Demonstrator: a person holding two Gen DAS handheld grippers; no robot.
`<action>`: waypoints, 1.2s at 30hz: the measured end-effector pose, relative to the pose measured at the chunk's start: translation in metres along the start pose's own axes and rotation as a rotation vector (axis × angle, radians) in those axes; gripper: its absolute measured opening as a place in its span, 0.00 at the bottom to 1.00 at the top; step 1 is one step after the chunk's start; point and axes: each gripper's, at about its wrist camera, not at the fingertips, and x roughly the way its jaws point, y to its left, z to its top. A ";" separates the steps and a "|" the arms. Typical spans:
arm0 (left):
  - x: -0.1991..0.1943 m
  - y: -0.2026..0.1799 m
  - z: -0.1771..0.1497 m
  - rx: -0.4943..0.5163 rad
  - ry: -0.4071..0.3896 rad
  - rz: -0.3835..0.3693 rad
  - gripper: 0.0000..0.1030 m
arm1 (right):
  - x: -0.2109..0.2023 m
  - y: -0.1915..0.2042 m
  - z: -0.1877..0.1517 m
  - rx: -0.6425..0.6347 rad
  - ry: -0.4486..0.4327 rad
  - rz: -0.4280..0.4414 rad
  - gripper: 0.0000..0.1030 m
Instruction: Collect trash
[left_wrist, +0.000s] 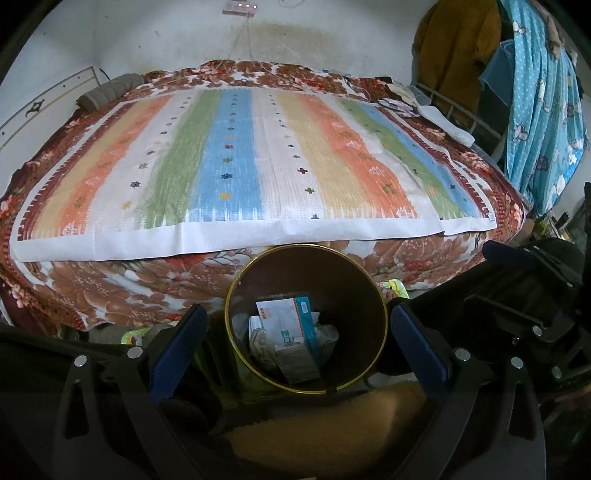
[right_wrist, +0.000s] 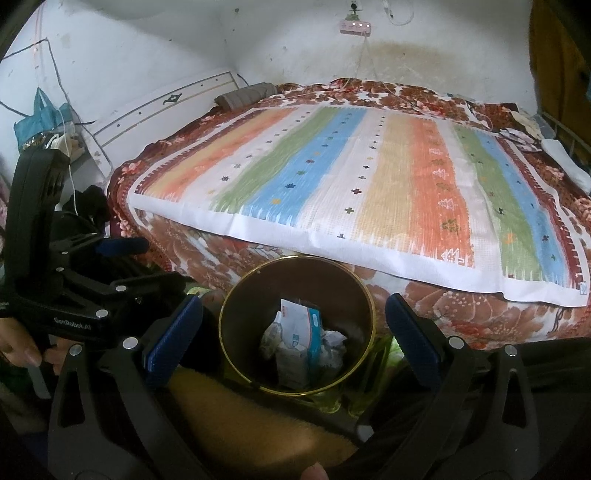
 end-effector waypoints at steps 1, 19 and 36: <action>0.000 0.000 -0.001 0.000 0.000 -0.001 0.94 | 0.000 0.000 0.000 0.000 0.000 -0.001 0.92; 0.001 -0.004 -0.005 0.004 0.005 -0.005 0.94 | 0.000 -0.001 0.000 0.002 0.001 0.001 0.92; 0.003 -0.005 -0.007 0.014 0.008 -0.012 0.94 | 0.000 -0.001 0.001 0.004 0.002 0.001 0.92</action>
